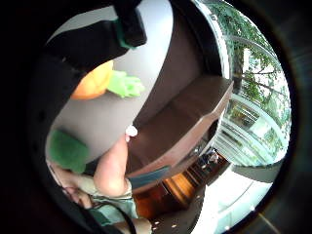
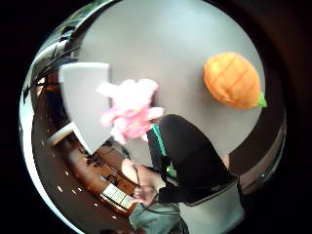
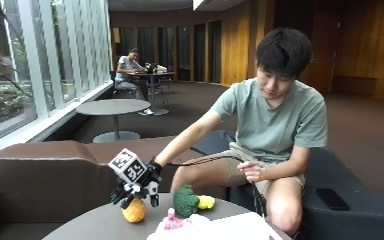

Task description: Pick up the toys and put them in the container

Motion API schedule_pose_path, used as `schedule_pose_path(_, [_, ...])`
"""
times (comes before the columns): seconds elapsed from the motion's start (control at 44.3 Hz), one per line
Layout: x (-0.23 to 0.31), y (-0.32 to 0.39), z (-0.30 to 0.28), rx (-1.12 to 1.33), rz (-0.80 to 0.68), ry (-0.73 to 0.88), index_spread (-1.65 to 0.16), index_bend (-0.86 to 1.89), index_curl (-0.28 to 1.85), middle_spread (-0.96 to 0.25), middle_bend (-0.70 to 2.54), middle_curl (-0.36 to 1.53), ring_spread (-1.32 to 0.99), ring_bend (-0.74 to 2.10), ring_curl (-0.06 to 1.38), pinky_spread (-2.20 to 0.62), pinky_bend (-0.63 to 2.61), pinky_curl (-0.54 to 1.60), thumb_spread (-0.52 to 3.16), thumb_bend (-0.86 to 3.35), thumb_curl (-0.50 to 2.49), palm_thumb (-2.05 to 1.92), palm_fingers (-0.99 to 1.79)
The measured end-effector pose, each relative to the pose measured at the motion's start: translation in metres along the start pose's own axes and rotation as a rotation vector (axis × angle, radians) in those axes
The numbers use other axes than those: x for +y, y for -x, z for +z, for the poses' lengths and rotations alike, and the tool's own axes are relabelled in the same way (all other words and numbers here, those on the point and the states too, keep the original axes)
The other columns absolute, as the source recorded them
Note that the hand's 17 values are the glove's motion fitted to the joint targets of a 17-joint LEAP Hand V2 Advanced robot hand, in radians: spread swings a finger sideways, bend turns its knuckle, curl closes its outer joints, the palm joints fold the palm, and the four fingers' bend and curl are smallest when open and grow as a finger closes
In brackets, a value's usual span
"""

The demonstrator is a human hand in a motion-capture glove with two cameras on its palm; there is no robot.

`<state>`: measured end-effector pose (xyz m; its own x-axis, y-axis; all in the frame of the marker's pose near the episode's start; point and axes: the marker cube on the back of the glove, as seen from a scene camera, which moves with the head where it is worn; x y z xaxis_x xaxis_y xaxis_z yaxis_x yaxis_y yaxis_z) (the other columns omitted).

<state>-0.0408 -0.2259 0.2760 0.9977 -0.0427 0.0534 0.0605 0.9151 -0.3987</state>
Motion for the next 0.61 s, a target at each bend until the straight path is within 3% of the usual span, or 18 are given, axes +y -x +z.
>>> schedule_pose_path(0.113, [-0.021,-0.009,0.05,-0.08,0.079,0.045,-0.24,0.14,0.12,0.01,0.07,0.24,0.04,0.36,0.2,0.04,1.17,0.37,1.3,-0.02,0.21,-0.02,-0.36])
schedule_pose_path(0.203, [-0.03,-0.013,0.066,-0.116,0.107,-0.068,-0.26,0.16,0.15,0.0,0.04,0.21,0.05,0.29,0.18,0.06,1.19,0.37,1.28,-0.01,0.23,0.02,-0.33])
schedule_pose_path(0.406, [-0.043,-0.019,0.074,-0.145,0.092,-0.349,-0.28,0.19,0.19,-0.08,0.25,0.22,-0.1,0.8,0.3,-0.08,1.08,0.31,1.31,0.08,0.29,0.23,0.41])
schedule_pose_path(0.609, [-0.037,-0.024,0.057,-0.124,0.157,-0.332,-0.29,0.18,0.19,-0.21,0.51,0.33,-0.27,1.15,0.43,-0.26,1.18,0.36,1.23,0.22,0.44,0.57,1.01])
